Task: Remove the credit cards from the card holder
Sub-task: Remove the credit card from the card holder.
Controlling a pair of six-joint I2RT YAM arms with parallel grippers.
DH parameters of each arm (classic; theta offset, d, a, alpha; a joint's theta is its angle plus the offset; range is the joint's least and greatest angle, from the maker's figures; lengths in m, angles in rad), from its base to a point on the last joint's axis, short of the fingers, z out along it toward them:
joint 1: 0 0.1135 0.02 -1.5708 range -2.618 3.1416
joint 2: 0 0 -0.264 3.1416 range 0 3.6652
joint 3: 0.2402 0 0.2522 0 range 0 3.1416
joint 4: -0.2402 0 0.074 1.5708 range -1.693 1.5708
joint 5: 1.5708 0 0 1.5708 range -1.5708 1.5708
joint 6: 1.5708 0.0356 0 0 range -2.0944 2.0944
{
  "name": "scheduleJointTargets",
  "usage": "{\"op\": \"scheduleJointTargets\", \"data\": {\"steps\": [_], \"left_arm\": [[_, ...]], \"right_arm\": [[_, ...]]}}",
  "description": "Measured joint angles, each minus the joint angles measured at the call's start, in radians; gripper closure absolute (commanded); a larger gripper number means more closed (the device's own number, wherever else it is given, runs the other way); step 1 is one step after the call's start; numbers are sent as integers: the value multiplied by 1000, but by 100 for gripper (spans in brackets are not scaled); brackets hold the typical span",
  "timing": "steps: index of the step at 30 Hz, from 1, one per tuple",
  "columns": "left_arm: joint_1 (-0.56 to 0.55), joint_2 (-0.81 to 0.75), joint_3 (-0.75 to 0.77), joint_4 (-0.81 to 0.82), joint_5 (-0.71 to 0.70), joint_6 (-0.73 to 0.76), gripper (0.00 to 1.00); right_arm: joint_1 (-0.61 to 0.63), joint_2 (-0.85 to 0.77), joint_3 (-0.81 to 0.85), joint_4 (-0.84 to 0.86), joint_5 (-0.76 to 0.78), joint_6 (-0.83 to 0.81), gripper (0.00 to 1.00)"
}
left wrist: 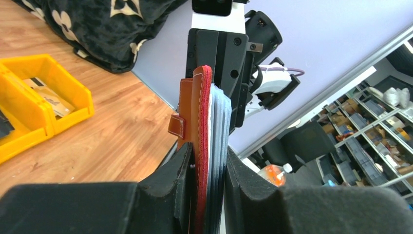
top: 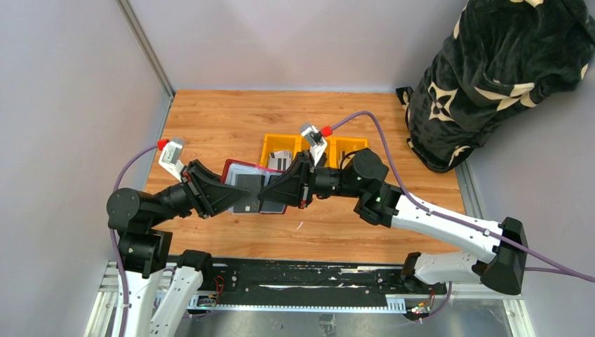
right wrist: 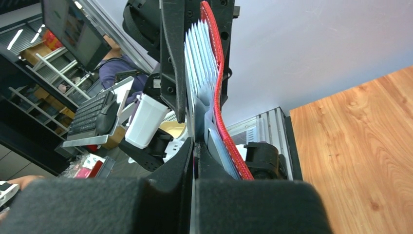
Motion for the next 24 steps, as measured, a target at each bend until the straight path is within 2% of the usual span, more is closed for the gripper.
{"op": "scheduleJointTargets", "data": {"steps": [9,14,17,22,24], "left_arm": [[-3,7,0,20,42,-40,88],[-4,13,0,24,48,-44,87],[-5,13,2,23,49,-43,85],[-4,13,8,23,35,-40,85],[-4,13,8,22,29,-39,85]], "right_arm": [[5,-37,-60,66,-17,16,100],[5,-45,-62,56,-17,15,100],[5,-47,-66,57,-17,15,80],[5,-44,-64,54,-26,18,67],[5,-35,-58,51,-25,19,66]]}}
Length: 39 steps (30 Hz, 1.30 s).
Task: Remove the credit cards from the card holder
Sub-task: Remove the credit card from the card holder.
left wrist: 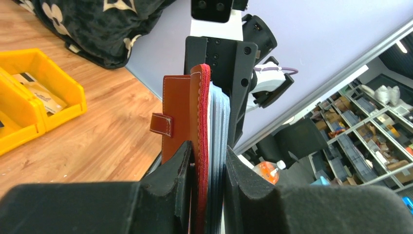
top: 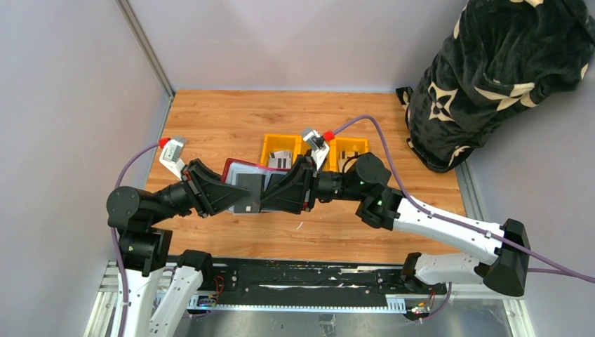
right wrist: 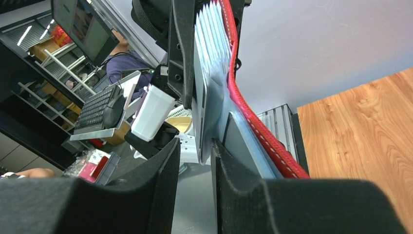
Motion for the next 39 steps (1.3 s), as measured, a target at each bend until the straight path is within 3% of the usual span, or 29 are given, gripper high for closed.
{"op": "scheduleJointTargets", "data": {"steps": [3,6,9,15,22,31,39], "left_arm": [[0,0,0,-6,-10,4,85],[2,0,0,-8,-18,11,85],[2,0,2,-8,-17,18,83],[2,0,5,-11,-15,20,68],[2,0,5,7,5,-16,65],[2,-10,5,10,8,-27,84],[2,-7,5,10,14,-27,86]], "right_arm": [[0,21,26,-13,3,1,69],[0,26,32,-20,12,1,89],[0,27,32,-27,23,4,100],[0,18,27,-27,27,6,100],[2,-8,1,-24,37,6,100],[5,-9,1,-6,34,11,100],[6,-33,-22,-1,47,16,100]]}}
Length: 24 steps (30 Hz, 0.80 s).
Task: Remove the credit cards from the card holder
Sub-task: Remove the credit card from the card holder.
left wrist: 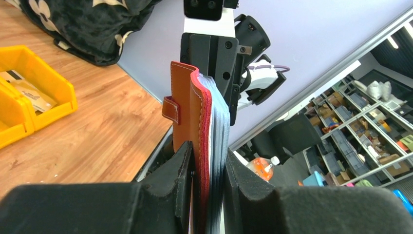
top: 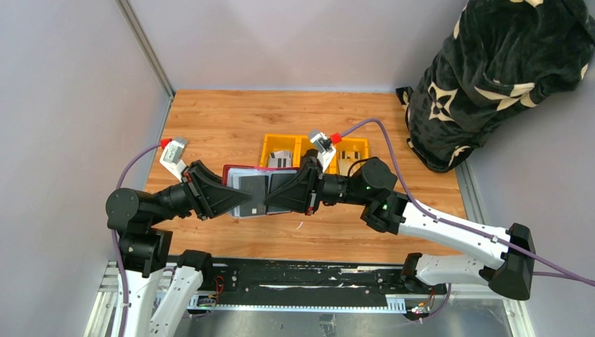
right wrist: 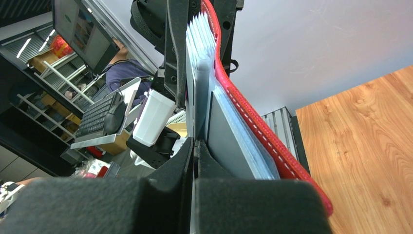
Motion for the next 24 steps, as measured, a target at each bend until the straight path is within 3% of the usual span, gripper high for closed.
{"op": "scheduleJointTargets", "data": {"steps": [5,9,12,15,20,24], "left_arm": [[0,6,0,0,6,-1,85],[0,6,0,0,8,-1,90],[0,6,0,0,5,0,92],[0,6,1,0,4,0,93],[0,5,6,0,4,0,95],[0,3,12,4,4,0,95]], "right_arm": [[0,-12,-11,2,9,2,98],[0,-8,-11,9,3,8,72],[0,-3,-10,29,-5,14,65],[0,5,1,40,-10,17,67],[0,26,19,54,-17,29,84],[-8,33,18,73,-21,59,87]]}}
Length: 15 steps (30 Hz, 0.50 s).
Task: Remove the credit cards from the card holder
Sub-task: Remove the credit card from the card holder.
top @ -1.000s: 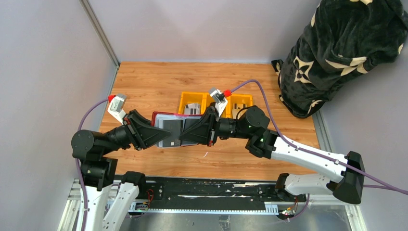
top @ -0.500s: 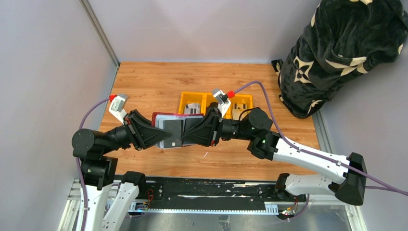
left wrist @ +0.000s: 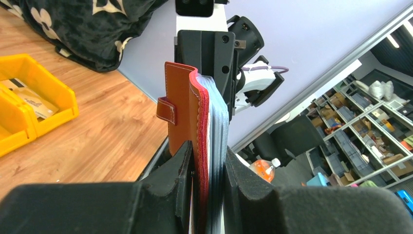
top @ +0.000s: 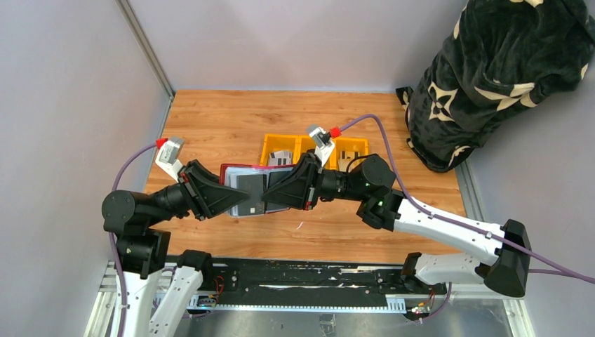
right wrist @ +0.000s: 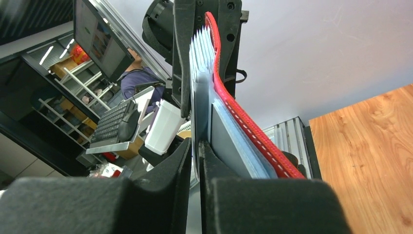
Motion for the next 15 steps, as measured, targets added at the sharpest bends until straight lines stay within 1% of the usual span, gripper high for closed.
{"op": "scheduleJointTargets", "data": {"steps": [7,9,10,14,15], "left_arm": [[0,-1,5,12,0,-5,95],[0,-1,5,17,0,-8,95],[0,-1,6,18,0,-9,95],[0,-2,10,19,-1,-12,95],[0,-2,11,19,-2,-12,95]], "right_arm": [[-12,2,-17,87,-6,61,78],[-13,10,-17,113,-11,79,78],[-13,14,-17,122,-14,84,80],[-16,35,-17,161,-27,110,100],[-17,37,-17,166,-27,115,100]]}}
